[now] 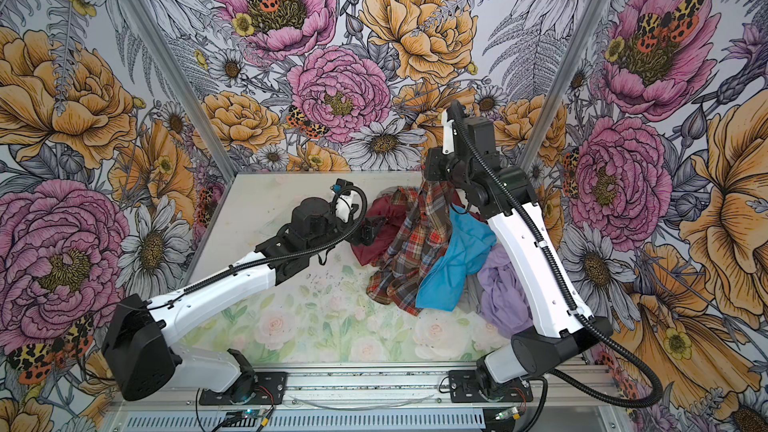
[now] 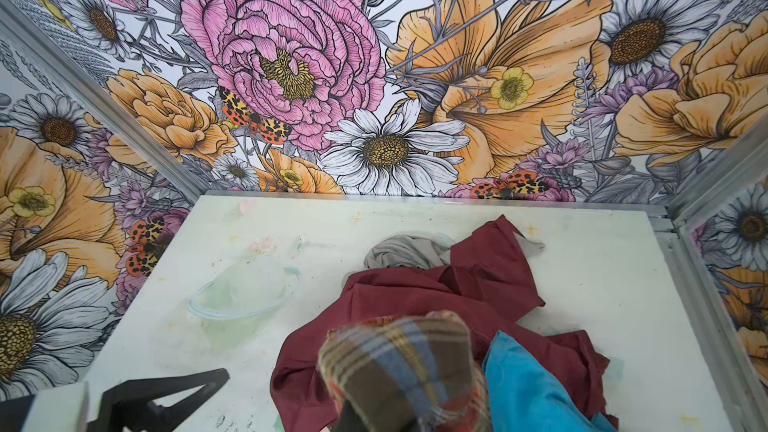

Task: Pick out a specific cloth from the pile
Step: 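Grasp the plaid shirt with the right gripper and lift it up, then reach the left gripper to the lifted plaid shirt and grasp it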

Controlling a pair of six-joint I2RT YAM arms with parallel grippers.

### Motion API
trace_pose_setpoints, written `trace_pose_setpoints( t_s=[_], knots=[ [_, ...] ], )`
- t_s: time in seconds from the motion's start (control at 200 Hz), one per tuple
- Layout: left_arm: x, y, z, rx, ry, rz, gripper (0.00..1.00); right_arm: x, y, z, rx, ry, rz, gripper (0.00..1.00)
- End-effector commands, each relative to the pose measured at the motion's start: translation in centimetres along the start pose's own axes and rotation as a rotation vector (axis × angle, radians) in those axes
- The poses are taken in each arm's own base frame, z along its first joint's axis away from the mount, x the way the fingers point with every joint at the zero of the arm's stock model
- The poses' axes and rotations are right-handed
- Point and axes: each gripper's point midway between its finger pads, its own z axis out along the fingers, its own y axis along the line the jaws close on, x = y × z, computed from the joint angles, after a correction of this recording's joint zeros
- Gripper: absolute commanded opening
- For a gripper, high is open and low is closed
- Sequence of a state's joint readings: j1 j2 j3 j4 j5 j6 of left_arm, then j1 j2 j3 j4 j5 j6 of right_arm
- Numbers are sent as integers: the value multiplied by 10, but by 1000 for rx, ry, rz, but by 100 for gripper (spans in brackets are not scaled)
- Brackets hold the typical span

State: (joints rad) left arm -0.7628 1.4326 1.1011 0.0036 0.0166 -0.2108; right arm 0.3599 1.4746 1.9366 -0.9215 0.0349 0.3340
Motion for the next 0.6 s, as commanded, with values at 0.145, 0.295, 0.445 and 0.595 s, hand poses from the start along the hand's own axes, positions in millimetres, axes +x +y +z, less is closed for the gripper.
trace_pose_setpoints(
  t_s=[0.145, 0.295, 0.445, 0.595],
  knots=[
    [-14, -77, 60, 203, -95, -15, 99, -25, 4, -25, -79, -105, 86, 0],
    [-3, -100, 86, 298, -113, -44, 99, -30, -5, -31, -81, -121, 115, 0],
    [19, -109, 114, 353, -98, -91, 95, -33, -19, -37, -70, -133, 153, 0],
    [22, -122, 133, 387, -102, -98, 50, -31, -31, -36, -75, -130, 190, 0]
  ],
)
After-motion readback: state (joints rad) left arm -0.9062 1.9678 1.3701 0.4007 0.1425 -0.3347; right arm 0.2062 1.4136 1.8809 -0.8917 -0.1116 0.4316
